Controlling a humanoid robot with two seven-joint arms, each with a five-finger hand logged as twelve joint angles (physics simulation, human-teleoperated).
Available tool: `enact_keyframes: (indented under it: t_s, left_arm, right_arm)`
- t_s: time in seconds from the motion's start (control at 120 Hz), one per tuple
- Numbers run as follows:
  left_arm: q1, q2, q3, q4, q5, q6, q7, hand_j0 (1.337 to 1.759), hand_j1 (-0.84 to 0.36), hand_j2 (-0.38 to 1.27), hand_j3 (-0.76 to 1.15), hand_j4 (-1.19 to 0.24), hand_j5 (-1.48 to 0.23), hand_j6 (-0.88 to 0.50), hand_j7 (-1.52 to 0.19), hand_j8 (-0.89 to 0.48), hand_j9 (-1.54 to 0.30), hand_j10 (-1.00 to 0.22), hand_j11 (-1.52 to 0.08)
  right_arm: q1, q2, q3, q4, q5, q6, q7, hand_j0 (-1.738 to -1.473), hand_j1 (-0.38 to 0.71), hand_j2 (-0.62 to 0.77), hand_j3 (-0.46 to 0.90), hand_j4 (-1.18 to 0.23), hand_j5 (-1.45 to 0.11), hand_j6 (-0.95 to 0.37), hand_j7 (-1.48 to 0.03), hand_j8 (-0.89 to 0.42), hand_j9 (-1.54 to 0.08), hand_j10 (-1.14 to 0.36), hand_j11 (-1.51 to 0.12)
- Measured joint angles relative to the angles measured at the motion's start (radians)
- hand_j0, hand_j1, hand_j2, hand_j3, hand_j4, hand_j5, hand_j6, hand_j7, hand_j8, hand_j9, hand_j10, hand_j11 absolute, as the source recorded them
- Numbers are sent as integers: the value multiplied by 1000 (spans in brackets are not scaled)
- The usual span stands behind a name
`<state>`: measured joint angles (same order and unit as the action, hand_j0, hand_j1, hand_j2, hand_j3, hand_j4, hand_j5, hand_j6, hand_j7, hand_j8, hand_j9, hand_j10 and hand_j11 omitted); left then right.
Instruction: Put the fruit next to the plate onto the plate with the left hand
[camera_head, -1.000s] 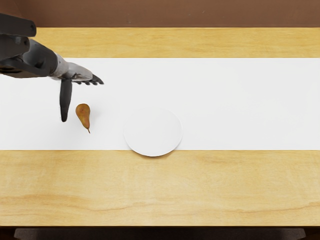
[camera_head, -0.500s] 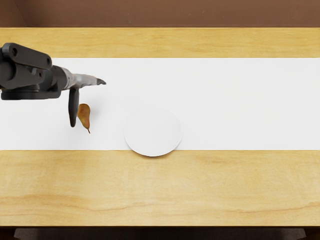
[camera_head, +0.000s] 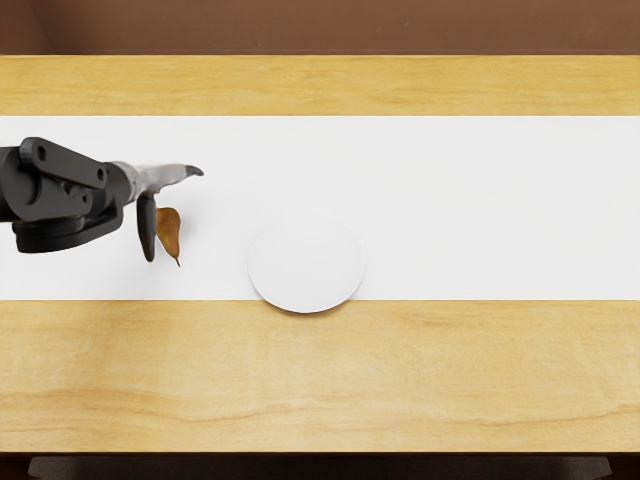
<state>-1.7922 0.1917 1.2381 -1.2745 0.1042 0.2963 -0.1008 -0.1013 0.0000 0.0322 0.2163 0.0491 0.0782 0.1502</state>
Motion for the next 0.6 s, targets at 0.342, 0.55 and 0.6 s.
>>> enact_keyframes:
  t_s: [0.342,0.55,0.6]
  left_arm:
    - [34,-6,-2,2,-1,39,0,1658,201,25,0,-124,-161,-124,-161,-124,-161,-124,-161]
    - [65,-6,0,5,-2,80,0,1658,189,27,0,-134,-173,-134,-173,-134,-173,-134,-173]
    - [66,-6,1,6,-3,86,0,1658,188,27,0,-135,-175,-135,-175,-135,-175,-135,-175]
  right_arm:
    - [0,0,0,0,0,0,0,-1658,-340,-2,0,-8,-10,-8,-10,-8,-10,-8,-10]
    - [0,0,0,0,0,0,0,-1658,-340,-2,0,-8,-10,-8,-10,-8,-10,-8,-10]
    - [0,0,0,0,0,0,-1,-1658,-340,-2,0,-8,-10,-8,-10,-8,-10,-8,-10]
